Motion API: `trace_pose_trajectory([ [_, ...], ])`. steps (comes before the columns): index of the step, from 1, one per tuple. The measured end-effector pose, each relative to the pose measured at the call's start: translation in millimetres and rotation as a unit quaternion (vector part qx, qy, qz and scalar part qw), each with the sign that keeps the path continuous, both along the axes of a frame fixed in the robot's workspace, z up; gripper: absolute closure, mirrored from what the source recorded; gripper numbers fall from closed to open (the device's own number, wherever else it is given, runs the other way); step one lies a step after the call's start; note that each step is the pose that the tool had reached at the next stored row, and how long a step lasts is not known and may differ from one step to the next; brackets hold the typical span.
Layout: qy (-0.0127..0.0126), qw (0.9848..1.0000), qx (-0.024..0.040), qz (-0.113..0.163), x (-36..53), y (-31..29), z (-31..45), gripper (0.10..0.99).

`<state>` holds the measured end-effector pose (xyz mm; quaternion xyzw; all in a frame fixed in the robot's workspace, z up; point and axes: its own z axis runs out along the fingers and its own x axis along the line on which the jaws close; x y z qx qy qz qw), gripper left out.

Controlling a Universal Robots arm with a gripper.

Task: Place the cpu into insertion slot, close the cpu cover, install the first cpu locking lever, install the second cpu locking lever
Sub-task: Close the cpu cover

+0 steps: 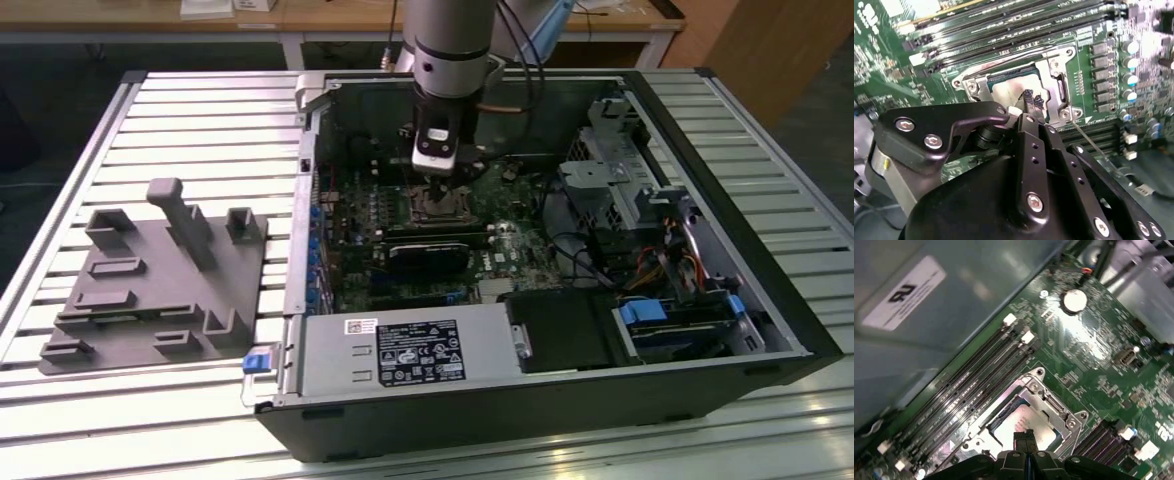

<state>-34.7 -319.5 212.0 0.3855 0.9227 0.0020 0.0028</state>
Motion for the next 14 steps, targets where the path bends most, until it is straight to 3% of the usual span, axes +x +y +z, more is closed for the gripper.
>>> trace_pose_trajectory([
  [4, 0.0000, 0.9993, 0.0000, 0.037, 0.0, 0.0, -0.3, 0.980],
  [7, 0.0000, 0.9980, 0.0000, 0.064, 0.0, 0.0, -0.5, 0.980],
  [11, 0.0000, 0.9950, 0.0000, 0.100, 0.0, 0.0, -0.8, 0.980],
  [14, 0.0000, 0.9919, 0.0000, 0.127, 0.0, 0.0, -1.0, 0.980],
])
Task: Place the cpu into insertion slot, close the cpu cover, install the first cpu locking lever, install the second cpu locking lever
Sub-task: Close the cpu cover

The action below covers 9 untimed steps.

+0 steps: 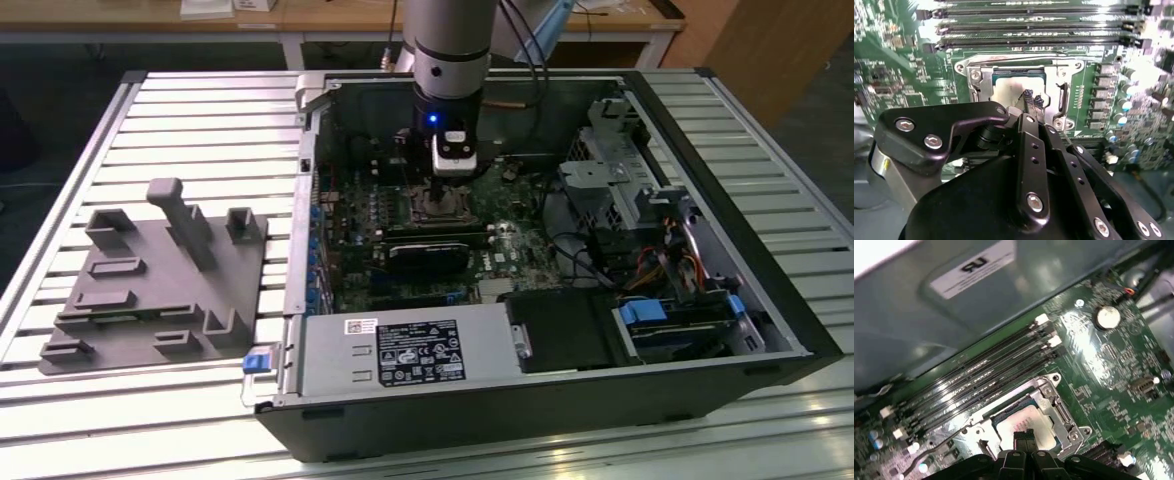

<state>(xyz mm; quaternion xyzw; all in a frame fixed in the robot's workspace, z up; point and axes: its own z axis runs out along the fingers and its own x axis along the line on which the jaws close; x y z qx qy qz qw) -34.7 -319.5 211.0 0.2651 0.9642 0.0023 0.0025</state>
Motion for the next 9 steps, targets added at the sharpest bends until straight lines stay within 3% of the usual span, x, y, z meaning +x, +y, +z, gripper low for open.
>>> trace_pose_trajectory([
  [4, 0.0000, 0.9993, 0.0000, 0.037, 0.0, 0.0, -0.3, 0.980],
  [9, 0.0000, 0.9967, 0.0000, 0.082, 0.0, 0.0, -0.6, 0.980],
])
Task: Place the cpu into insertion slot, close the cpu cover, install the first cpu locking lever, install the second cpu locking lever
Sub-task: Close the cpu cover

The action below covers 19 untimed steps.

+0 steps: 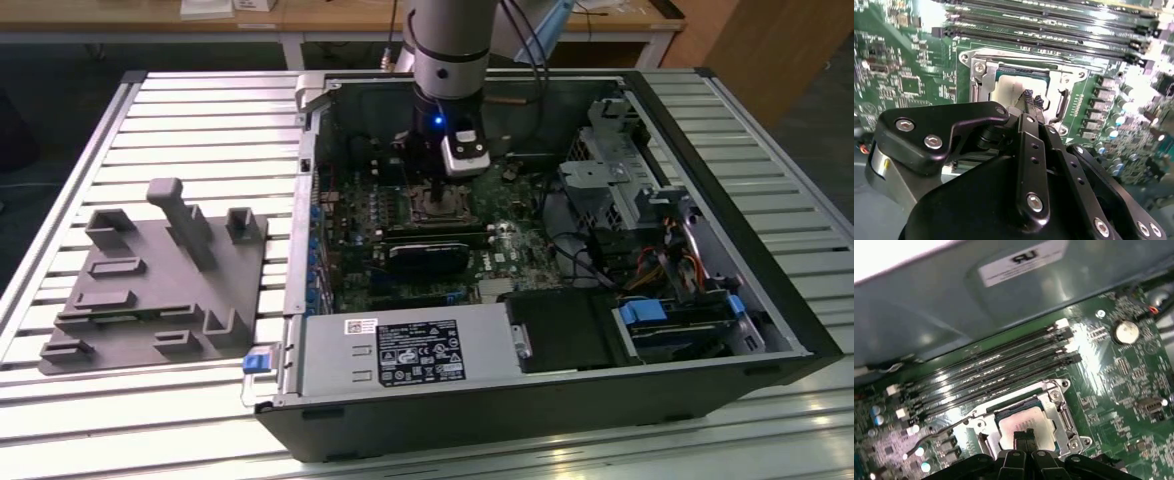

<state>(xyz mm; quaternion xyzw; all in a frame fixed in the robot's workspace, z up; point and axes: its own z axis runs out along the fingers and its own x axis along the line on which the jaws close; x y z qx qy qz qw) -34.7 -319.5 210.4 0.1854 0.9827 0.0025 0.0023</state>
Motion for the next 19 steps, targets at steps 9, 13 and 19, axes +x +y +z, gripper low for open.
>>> trace_pose_trajectory([
  [9, 0.0000, 0.9967, 0.0000, 0.082, 0.0, 0.0, -0.7, 0.980],
  [13, 0.0000, 0.9930, 0.0000, 0.118, 0.0, 0.0, -1.1, 0.980],
  [19, 0.0000, 0.9851, 0.0000, 0.172, 0.0, 0.0, -1.9, 0.980],
])
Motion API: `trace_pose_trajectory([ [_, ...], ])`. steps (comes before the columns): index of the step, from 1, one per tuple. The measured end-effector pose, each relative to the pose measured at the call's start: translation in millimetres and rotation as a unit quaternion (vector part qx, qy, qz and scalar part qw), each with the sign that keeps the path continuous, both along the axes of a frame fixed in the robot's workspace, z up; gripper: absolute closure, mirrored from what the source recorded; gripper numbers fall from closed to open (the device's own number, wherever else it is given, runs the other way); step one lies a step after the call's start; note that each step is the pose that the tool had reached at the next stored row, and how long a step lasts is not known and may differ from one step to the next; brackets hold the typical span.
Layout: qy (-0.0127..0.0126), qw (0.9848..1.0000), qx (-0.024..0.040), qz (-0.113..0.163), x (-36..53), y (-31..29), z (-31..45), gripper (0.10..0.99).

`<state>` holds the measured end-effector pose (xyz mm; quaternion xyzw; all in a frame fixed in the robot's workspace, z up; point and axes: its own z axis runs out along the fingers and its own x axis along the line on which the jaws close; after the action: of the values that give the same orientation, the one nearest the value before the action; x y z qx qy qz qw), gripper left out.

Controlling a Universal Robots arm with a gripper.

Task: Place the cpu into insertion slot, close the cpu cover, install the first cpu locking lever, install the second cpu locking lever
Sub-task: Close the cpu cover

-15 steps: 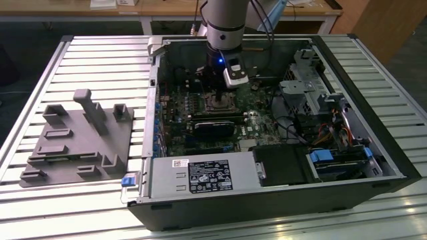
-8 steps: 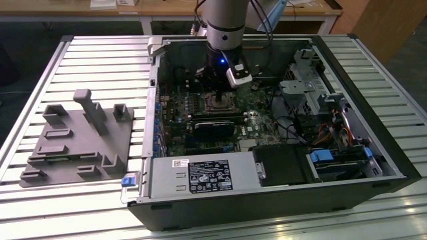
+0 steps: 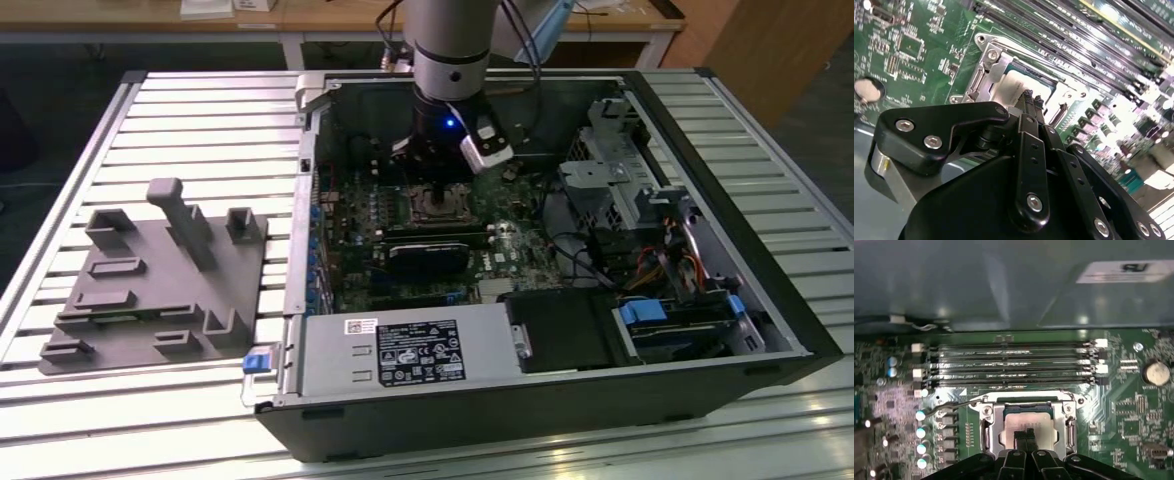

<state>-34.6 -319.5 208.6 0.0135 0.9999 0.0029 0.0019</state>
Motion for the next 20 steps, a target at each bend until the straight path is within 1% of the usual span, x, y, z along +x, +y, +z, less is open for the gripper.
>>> trace_pose_trajectory([
  [2, 0.0000, 0.9999, -0.0001, 0.013, -0.1, 0.0, 0.0, 0.980],
  [6, -0.0005, 0.9999, 0.0000, 0.014, -0.8, 0.0, -0.2, 0.980],
  [8, -0.0023, 0.9999, 0.0001, 0.013, -1.6, -0.1, -0.7, 0.980],
  [10, -0.0047, 0.9999, -0.0001, 0.011, -1.9, -0.1, -1.3, 0.980],
  [11, -0.0057, 0.9999, -0.0001, 0.008, -2.0, -0.1, -1.6, 0.980],
  [13, -0.0064, 1.0000, -0.0001, 0.001, -1.9, -0.1, -2.1, 0.980],
  [17, -0.0065, 0.9996, -0.0004, -0.027, -2.2, -0.1, -2.5, 0.980],
  [20, -0.0068, 0.9995, -0.0003, -0.032, -6.3, -0.1, -2.6, 0.980],
])
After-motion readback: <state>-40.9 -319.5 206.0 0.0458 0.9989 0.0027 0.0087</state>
